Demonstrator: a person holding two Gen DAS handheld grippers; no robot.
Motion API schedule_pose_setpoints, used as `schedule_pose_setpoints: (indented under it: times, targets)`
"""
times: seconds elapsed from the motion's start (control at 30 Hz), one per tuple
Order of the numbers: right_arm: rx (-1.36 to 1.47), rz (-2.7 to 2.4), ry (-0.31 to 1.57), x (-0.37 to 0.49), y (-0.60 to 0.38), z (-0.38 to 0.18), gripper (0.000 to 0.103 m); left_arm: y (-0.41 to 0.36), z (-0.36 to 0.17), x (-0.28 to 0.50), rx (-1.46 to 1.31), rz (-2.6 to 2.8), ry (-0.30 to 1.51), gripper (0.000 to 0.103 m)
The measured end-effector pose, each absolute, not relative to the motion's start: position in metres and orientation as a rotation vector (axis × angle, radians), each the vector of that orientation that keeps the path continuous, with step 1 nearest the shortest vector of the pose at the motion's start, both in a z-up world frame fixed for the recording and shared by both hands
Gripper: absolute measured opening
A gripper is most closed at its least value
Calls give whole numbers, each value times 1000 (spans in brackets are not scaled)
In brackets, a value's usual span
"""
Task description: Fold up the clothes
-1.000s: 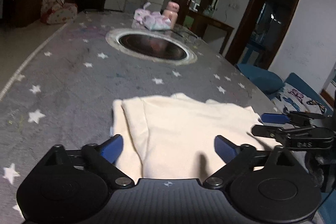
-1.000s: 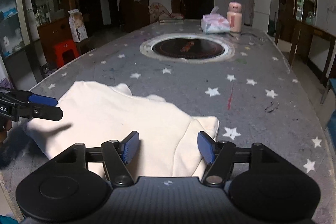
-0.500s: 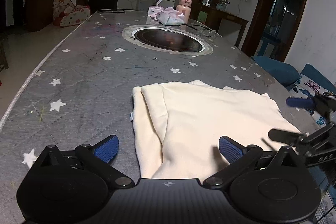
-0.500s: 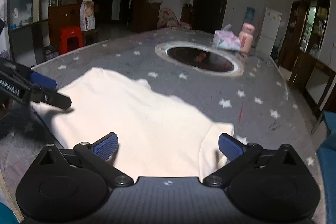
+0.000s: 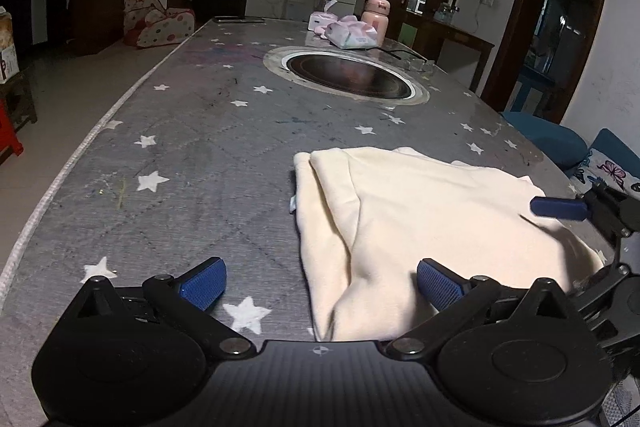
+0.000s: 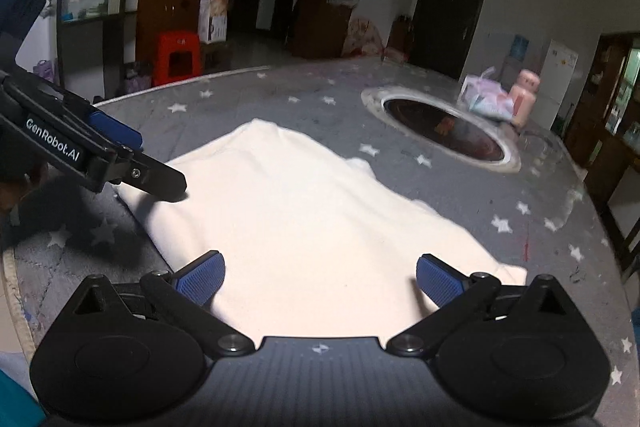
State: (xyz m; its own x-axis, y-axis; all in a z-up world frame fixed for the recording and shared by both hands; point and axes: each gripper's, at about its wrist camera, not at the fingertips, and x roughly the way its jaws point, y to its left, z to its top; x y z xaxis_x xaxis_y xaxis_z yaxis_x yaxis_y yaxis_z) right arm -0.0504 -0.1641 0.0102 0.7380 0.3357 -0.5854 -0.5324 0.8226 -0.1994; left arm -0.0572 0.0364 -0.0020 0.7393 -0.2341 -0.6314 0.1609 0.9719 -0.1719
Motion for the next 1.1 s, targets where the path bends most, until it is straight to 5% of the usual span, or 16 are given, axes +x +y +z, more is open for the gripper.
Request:
schedule_pose_setpoints:
  times: [1.1]
  targets:
    - [-371, 599, 525, -16, -124, 31, 103, 69, -1, -61, -235, -134, 699, 103]
